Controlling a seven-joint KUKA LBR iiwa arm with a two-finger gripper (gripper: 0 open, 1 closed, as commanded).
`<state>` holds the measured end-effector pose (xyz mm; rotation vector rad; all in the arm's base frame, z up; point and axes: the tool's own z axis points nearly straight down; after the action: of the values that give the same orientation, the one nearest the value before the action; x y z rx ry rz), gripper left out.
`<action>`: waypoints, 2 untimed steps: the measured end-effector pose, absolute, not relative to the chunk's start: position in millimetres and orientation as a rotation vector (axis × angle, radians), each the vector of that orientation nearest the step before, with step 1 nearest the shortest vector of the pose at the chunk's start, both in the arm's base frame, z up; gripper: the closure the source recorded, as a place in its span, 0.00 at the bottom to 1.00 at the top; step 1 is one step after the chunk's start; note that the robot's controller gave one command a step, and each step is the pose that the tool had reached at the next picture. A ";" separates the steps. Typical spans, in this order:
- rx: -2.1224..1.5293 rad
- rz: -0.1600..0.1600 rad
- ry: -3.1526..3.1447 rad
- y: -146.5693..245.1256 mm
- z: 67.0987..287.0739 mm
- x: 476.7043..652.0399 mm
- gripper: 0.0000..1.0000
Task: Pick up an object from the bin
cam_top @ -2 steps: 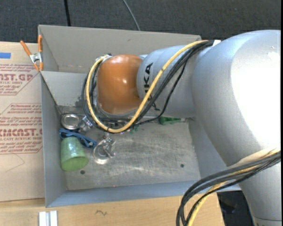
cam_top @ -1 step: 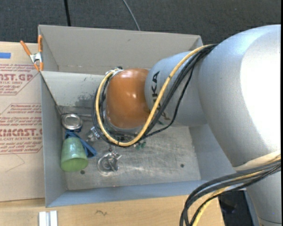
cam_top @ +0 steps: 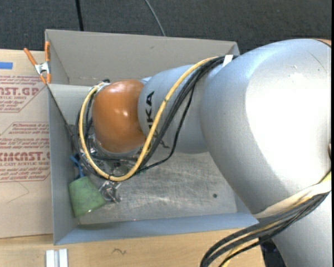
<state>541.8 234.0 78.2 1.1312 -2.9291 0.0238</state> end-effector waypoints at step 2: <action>1.304 0.003 -2.866 186.2 71.6 486.9 0.00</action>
Offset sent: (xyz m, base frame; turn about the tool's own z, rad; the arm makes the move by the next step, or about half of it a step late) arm -0.0182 -0.0633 0.0284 0.0326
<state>486.9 186.2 71.6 1.3045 -2.8658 0.0028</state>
